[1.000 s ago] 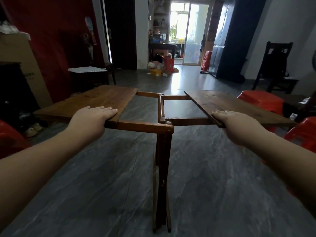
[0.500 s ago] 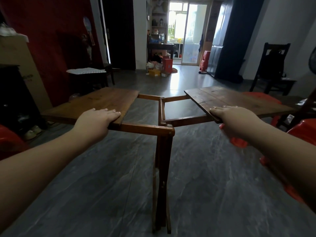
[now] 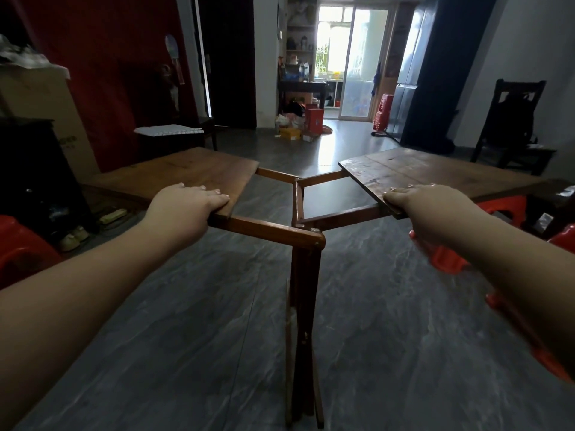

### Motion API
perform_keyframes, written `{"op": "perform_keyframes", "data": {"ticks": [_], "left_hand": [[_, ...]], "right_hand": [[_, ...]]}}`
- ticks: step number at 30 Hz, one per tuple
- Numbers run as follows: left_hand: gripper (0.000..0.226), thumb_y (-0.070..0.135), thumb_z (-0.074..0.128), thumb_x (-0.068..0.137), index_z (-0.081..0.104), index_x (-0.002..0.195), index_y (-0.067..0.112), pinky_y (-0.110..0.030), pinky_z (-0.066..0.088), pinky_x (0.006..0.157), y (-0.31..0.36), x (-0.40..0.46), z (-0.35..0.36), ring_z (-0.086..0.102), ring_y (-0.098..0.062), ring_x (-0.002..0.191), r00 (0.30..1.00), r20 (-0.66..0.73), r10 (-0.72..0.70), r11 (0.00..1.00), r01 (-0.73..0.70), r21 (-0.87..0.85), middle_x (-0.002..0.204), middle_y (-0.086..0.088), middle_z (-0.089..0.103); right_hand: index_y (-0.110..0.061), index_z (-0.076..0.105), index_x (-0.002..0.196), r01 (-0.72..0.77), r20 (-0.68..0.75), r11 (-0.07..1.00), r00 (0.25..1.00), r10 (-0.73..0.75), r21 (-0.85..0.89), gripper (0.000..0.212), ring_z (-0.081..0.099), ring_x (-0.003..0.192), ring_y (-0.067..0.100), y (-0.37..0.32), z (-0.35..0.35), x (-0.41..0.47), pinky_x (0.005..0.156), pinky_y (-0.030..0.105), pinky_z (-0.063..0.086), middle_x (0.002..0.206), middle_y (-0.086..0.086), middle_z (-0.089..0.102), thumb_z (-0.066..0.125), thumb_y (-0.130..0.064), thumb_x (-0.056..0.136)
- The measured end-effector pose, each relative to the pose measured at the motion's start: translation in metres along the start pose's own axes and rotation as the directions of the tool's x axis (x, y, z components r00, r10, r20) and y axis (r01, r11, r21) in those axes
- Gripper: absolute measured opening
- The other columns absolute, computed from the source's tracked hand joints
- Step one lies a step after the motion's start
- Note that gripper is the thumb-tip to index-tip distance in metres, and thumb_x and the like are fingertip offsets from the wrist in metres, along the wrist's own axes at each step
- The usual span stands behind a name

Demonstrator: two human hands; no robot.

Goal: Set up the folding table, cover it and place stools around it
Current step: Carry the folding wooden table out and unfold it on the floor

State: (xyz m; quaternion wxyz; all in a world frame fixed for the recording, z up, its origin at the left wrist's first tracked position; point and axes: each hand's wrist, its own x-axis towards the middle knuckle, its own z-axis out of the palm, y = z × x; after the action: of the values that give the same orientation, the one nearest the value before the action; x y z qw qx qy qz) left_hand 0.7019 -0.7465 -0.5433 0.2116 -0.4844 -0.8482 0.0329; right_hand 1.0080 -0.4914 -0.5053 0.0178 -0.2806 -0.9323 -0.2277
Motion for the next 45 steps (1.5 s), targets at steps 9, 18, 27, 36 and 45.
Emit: {"op": "perform_keyframes", "data": {"ticks": [9, 18, 27, 36, 45], "left_hand": [[0.055, 0.016, 0.031, 0.098, 0.038, 0.148, 0.037, -0.043, 0.030, 0.115, 0.061, 0.013, 0.000, 0.040, -0.016, 0.141, 0.997, -0.034, 0.075, 0.994, -0.077, -0.074, 0.154, 0.010, 0.041], [0.057, 0.020, 0.052, 0.098, 0.034, 0.150, 0.035, -0.047, 0.029, 0.116, 0.102, 0.011, 0.027, 0.038, -0.020, 0.143, 0.998, -0.004, 0.059, 0.980, -0.059, -0.192, 0.156, 0.006, 0.039], [0.042, 0.021, 0.045, 0.097, 0.044, 0.139, 0.030, -0.051, 0.036, 0.107, 0.166, 0.019, 0.023, 0.046, -0.026, 0.134, 0.984, 0.023, 0.178, 0.973, -0.172, -0.152, 0.139, 0.004, 0.055], [0.025, 0.025, 0.048, 0.095, 0.057, 0.118, 0.031, -0.043, 0.045, 0.093, 0.221, 0.033, 0.029, 0.057, -0.022, 0.113, 0.953, -0.042, 0.301, 0.942, -0.304, -0.146, 0.118, 0.008, 0.063], [0.013, 0.032, 0.054, 0.093, 0.059, 0.104, 0.030, -0.039, 0.049, 0.082, 0.236, 0.020, 0.047, 0.064, -0.023, 0.099, 0.975, 0.003, 0.223, 0.944, -0.216, -0.250, 0.103, 0.005, 0.066]], "right_hand": [[-0.034, 0.049, 0.130, 0.060, 0.015, 0.998, 0.998, -0.060, 0.011, 0.057, 0.055, 0.122, 0.027, -0.041, 0.009, 0.018, 0.101, 0.049, 0.049, 0.137, -0.002, 0.057, 0.062, -0.007, 0.082], [-0.027, 0.048, 0.130, 0.012, 0.124, 0.998, 0.992, -0.020, 0.065, 0.052, 0.052, 0.123, 0.028, -0.063, 0.023, 0.016, 0.099, 0.050, 0.046, 0.132, -0.002, 0.057, 0.067, -0.018, 0.083], [-0.019, 0.035, 0.148, -0.027, 0.170, 1.000, 0.985, 0.028, -0.007, 0.063, 0.042, 0.136, 0.029, -0.077, 0.037, 0.001, 0.106, 0.061, 0.034, 0.149, -0.001, 0.045, 0.059, -0.022, 0.090], [-0.027, 0.046, 0.133, -0.123, 0.262, 0.978, 0.962, 0.076, 0.170, 0.056, 0.052, 0.126, 0.029, -0.049, 0.066, -0.026, 0.102, 0.060, 0.039, 0.133, -0.001, 0.058, 0.067, -0.018, 0.082], [-0.027, 0.047, 0.126, -0.137, 0.307, 0.927, 0.951, 0.025, 0.349, 0.043, 0.049, 0.127, 0.028, -0.065, 0.077, -0.030, 0.104, 0.062, 0.032, 0.134, -0.002, 0.054, 0.053, -0.010, 0.087]]}}
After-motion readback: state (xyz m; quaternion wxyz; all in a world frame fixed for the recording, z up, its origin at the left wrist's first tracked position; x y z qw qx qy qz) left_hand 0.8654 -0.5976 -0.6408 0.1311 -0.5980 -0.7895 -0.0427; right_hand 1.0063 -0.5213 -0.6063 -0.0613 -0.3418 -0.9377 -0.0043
